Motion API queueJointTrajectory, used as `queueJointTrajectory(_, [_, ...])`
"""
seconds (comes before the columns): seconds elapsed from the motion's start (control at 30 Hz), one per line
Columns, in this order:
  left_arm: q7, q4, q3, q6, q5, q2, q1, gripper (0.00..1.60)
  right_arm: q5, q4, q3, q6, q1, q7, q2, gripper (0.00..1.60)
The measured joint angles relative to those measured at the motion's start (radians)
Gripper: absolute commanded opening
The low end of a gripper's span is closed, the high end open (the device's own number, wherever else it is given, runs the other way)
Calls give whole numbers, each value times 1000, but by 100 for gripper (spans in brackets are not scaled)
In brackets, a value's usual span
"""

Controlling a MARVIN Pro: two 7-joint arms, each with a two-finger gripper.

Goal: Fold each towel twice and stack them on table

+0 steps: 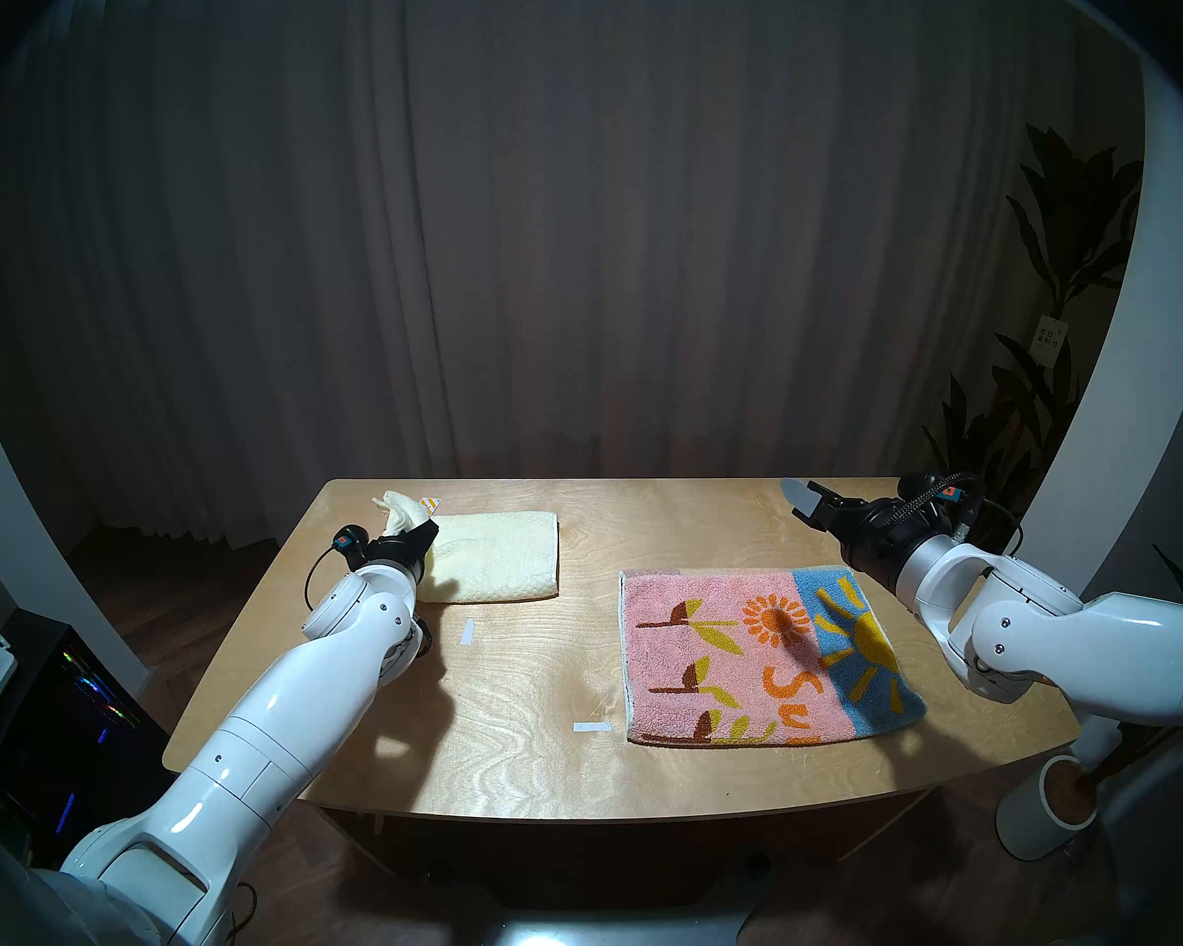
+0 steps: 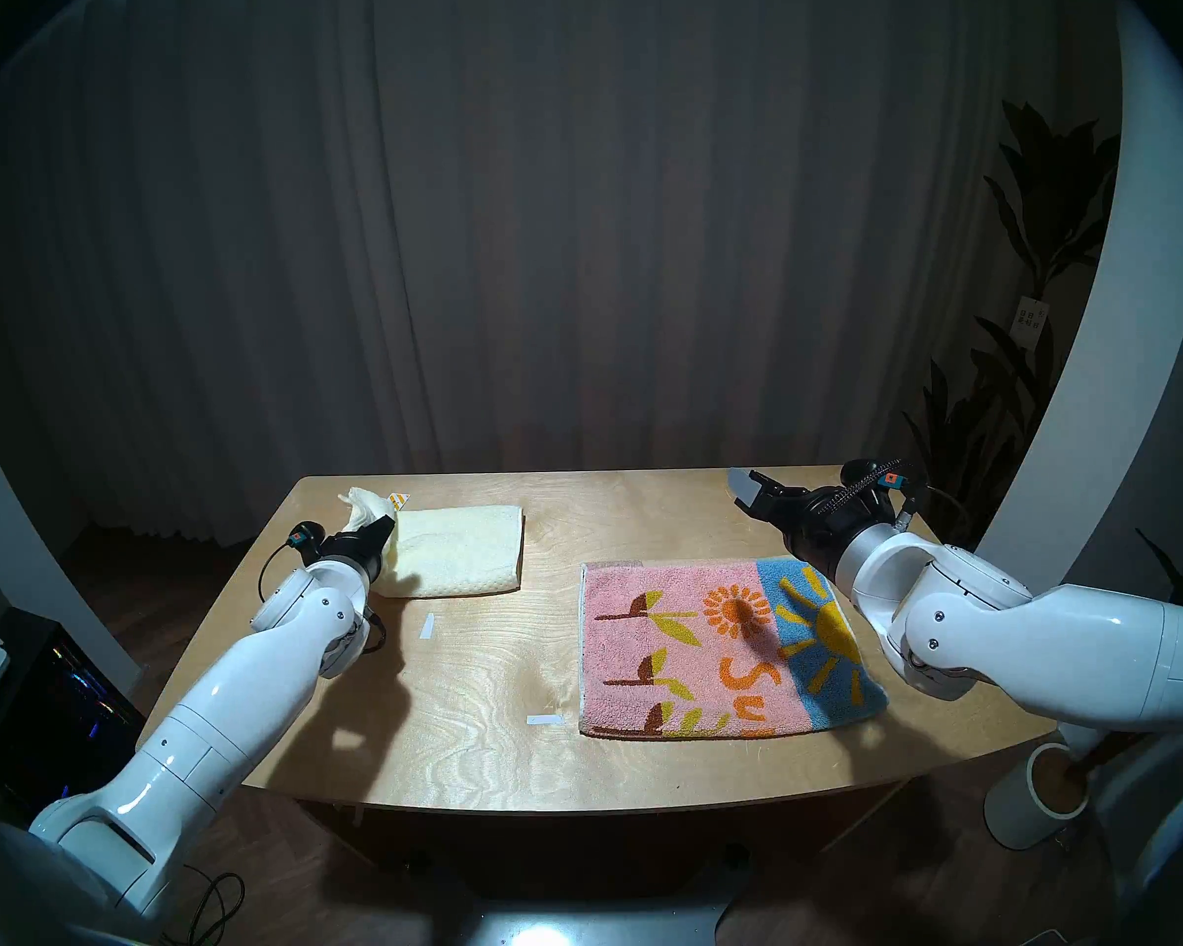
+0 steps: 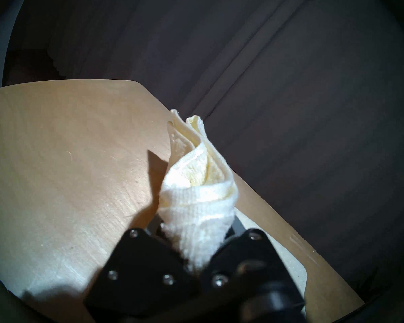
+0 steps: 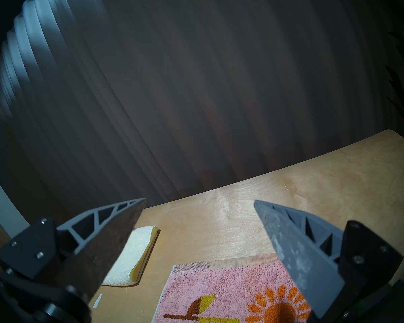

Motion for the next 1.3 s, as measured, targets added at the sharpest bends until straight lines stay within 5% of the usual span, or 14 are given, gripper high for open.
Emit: queueJointTrajectory(1.3, [56,5,225,-30,218,-81,-80,0,54,15,-26,-56,-9,63,51,160])
